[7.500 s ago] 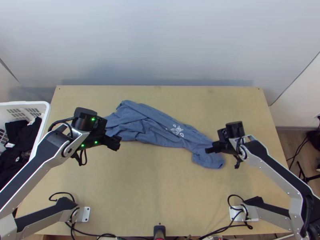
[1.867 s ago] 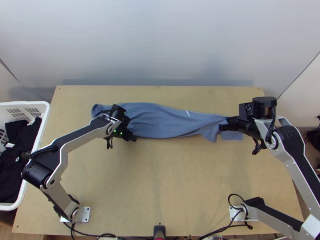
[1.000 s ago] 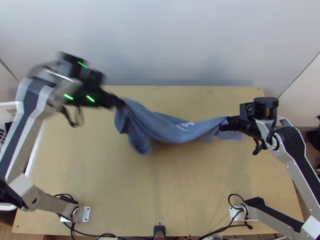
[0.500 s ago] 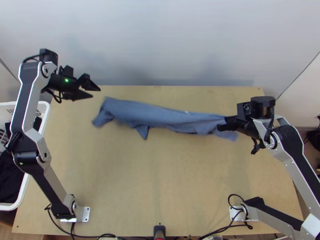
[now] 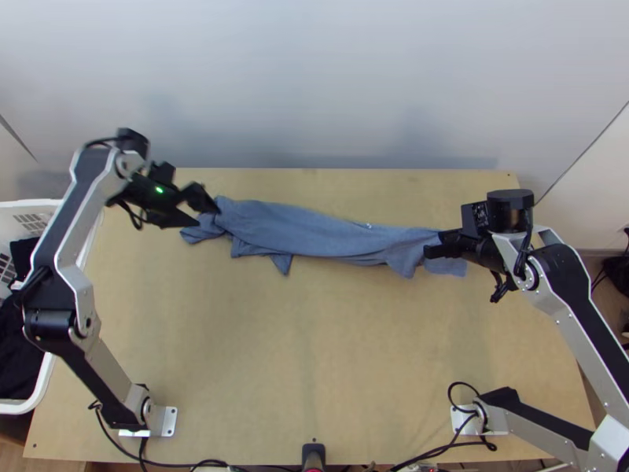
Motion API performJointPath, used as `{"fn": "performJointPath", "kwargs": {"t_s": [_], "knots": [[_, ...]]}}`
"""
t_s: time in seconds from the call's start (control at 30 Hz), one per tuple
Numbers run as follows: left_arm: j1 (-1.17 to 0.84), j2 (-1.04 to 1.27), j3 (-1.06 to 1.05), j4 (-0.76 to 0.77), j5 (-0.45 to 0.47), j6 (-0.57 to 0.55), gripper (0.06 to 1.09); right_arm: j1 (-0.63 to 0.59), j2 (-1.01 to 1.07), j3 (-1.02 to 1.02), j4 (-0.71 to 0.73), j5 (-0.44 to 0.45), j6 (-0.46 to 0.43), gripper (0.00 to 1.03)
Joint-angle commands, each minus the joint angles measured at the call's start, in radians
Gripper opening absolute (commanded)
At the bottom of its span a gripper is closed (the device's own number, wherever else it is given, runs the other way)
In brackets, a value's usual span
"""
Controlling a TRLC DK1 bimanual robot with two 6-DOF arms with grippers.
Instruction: Fold the t-shirt
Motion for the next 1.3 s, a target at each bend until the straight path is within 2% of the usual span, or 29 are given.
{"fn": "performJointPath", "kwargs": {"t_s": [0.0,0.1,0.23,0.53,0.87,1.07,1.13,1.23,1.27], "knots": [[-0.123,-0.092,-0.252,0.127,-0.126,0.042,1.03,-0.003,0.002,-0.005,0.003,0.0,0.003,0.03],[-0.169,-0.096,-0.352,0.219,-0.229,0.036,1.03,-0.006,0.002,-0.005,0.003,0.001,0.003,0.03],[-0.192,-0.093,-0.467,0.415,-0.347,0.005,1.03,-0.008,-0.004,-0.008,0.003,0.0,0.003,0.03],[-0.222,-0.021,-0.472,0.542,-0.364,-0.064,1.03,-0.014,-0.016,-0.015,0.003,0.001,0.003,0.03],[-0.279,0.069,-0.364,0.555,-0.37,-0.15,1.03,-0.017,-0.021,-0.02,0.003,0.0,0.002,0.03],[-0.313,0.095,-0.355,0.549,-0.378,-0.151,1.03,-0.022,-0.035,-0.035,0.0,0.001,-0.001,0.03],[-0.313,0.101,-0.367,0.547,-0.378,-0.144,0.93,-0.025,-0.042,-0.037,-0.001,0.001,-0.001,0.03],[-0.316,0.094,-0.386,0.544,-0.378,-0.125,0.62,-0.028,-0.045,-0.04,-0.003,0.0,-0.001,0.03],[-0.319,0.083,-0.394,0.544,-0.378,-0.116,0.56,-0.028,-0.045,-0.041,-0.003,0.0,-0.001,0.03]]}}
